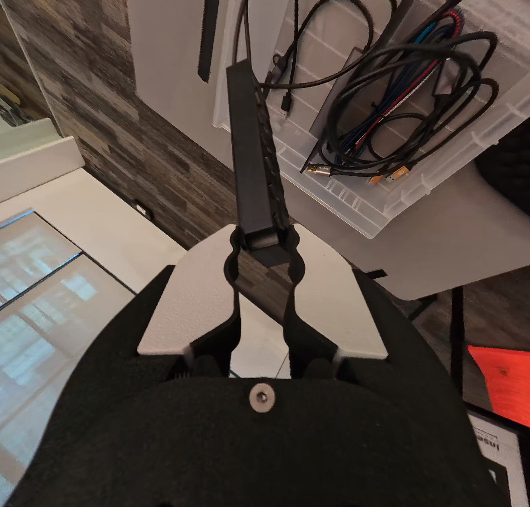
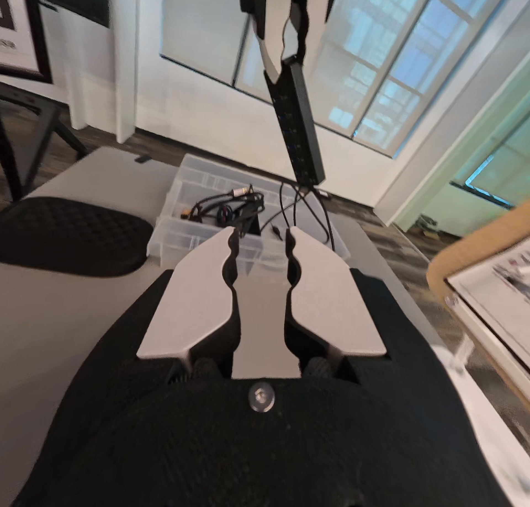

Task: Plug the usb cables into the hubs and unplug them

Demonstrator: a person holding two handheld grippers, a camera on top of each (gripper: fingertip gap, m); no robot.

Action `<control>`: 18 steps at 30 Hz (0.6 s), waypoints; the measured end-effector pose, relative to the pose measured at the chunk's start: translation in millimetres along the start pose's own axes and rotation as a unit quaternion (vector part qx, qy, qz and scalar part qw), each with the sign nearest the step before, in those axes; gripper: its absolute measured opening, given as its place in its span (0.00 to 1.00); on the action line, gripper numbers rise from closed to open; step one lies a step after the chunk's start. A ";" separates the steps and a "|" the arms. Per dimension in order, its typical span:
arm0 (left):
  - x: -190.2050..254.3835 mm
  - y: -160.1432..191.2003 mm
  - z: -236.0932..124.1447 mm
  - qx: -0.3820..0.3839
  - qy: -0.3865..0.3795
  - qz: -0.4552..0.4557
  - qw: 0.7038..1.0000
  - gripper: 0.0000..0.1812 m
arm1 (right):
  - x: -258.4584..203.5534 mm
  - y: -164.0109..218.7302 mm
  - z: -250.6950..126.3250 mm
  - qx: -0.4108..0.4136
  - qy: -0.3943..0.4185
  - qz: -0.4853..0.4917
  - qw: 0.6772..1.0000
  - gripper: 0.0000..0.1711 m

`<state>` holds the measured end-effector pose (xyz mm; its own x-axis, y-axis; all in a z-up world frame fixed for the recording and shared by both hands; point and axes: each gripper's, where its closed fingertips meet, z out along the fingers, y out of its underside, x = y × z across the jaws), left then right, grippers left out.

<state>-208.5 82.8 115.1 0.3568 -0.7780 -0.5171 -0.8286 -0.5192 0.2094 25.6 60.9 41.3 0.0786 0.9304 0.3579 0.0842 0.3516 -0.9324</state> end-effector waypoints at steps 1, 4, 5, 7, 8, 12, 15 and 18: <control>-1.9 -2.6 -8.8 0.003 -0.007 0.005 1.000 0.17 | 3.8 -5.0 9.8 0.019 -0.009 -0.004 1.000 0.20; -5.3 -6.4 -32.5 0.001 -0.030 0.023 0.999 0.14 | 25.3 -20.3 37.9 0.066 -0.012 -0.004 0.998 0.25; -2.4 -7.6 -38.3 0.000 -0.025 0.025 0.999 0.14 | 32.8 -25.1 47.6 0.074 -0.010 -0.001 0.997 0.27; 0.5 -11.9 -44.7 -0.004 -0.032 0.038 0.999 0.13 | 43.0 -34.9 71.8 0.083 -0.012 0.001 0.997 0.34; 2.1 -13.8 -46.0 -0.010 -0.037 0.046 0.998 0.13 | 48.2 -40.8 85.9 0.085 -0.002 -0.012 0.996 0.39; 14.6 -29.4 -52.8 0.001 -0.042 0.074 0.996 0.13 | 52.0 -58.5 133.2 0.087 0.002 -0.050 0.995 0.40; 20.5 -36.7 -60.9 0.019 -0.039 0.081 0.996 0.13 | 54.9 -61.2 147.7 0.106 0.001 -0.037 0.994 0.37; 22.6 -39.5 -67.6 0.025 -0.042 0.084 0.995 0.13 | 60.6 -60.4 151.3 0.119 0.004 -0.029 0.992 0.35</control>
<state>-138.6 61.8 151.3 0.1767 -0.8186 -0.5465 -0.8948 -0.3649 0.2572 -125.0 111.7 111.7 0.0882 0.9077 0.4102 -0.1487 0.4192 -0.8956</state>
